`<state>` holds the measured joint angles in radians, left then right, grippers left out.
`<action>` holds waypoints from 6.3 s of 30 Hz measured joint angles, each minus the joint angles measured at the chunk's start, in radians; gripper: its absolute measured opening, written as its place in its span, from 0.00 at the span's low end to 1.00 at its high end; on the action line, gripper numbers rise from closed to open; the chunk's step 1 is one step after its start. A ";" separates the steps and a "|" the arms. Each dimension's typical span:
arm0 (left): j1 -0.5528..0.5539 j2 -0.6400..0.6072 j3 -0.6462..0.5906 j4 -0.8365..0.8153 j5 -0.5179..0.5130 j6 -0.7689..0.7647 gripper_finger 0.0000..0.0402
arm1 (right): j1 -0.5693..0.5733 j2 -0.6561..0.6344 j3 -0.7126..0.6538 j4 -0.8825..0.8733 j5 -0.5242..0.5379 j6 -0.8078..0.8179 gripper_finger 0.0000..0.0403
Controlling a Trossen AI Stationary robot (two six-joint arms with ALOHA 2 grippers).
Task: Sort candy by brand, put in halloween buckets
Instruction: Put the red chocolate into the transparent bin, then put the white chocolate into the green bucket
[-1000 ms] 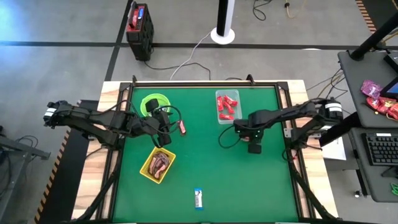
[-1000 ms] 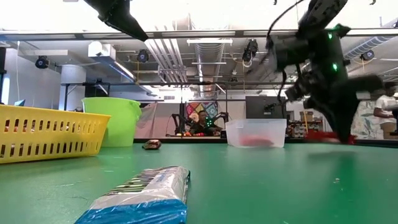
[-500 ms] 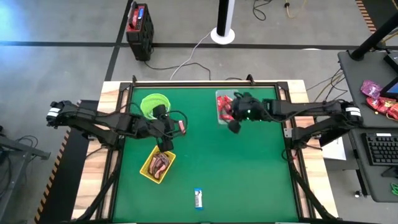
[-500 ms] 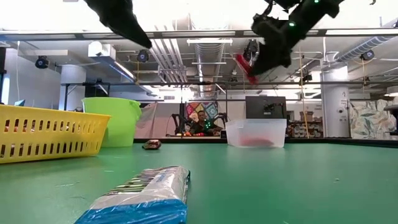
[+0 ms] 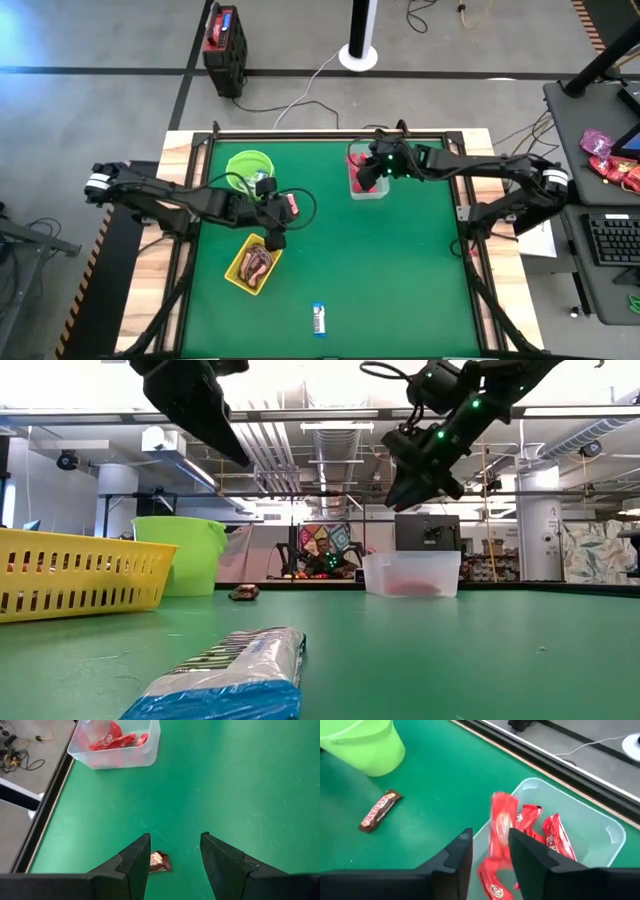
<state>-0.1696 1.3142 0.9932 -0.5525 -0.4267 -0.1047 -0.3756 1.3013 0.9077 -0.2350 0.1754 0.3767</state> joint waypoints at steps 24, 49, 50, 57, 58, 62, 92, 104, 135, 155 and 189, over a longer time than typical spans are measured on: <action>-0.280 0.142 0.007 0.285 0.272 -0.012 0.39 | 0.495 -0.109 -0.025 -0.086 -0.049 0.054 0.35; -0.365 0.810 0.750 -0.265 0.390 0.163 0.39 | 0.752 -0.108 -0.027 -0.125 0.112 0.110 0.37; -0.366 0.816 0.757 -0.282 0.386 0.178 0.39 | 0.755 -0.108 -0.027 -0.134 0.111 0.111 0.37; -0.384 0.870 0.747 -0.218 0.380 0.289 0.39 | 0.803 -0.109 -0.029 -0.148 0.109 0.112 0.38; -0.388 0.877 0.747 -0.206 0.370 0.290 0.39 | 0.811 -0.109 -0.029 -0.151 0.110 0.111 0.39; -0.399 0.901 0.747 -0.189 0.338 0.290 0.39 | 0.842 -0.109 -0.030 -0.158 0.113 0.111 0.39; -0.392 0.918 0.748 -0.185 0.330 0.624 0.57 | 0.876 -0.109 -0.031 -0.149 0.117 0.148 0.41; -0.380 0.917 0.695 -0.116 0.374 0.741 0.58 | 0.876 -0.109 -0.035 -0.149 0.117 0.148 0.41; -0.347 0.916 0.680 -0.101 0.437 0.849 0.16 | 0.876 -0.109 -0.039 -0.149 0.114 0.147 0.38; -0.337 0.869 0.675 -0.182 0.435 0.737 0.01 | 0.876 -0.109 -0.039 -0.155 0.114 0.136 0.39; -0.334 0.755 0.673 -0.267 0.382 0.499 0.00 | 0.992 -0.005 -0.110 0.120 0.366 0.136 0.33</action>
<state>-0.5037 2.0691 1.6664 -0.8198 -0.0448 0.3947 0.6164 1.2965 0.7974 -0.1146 0.5418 0.5124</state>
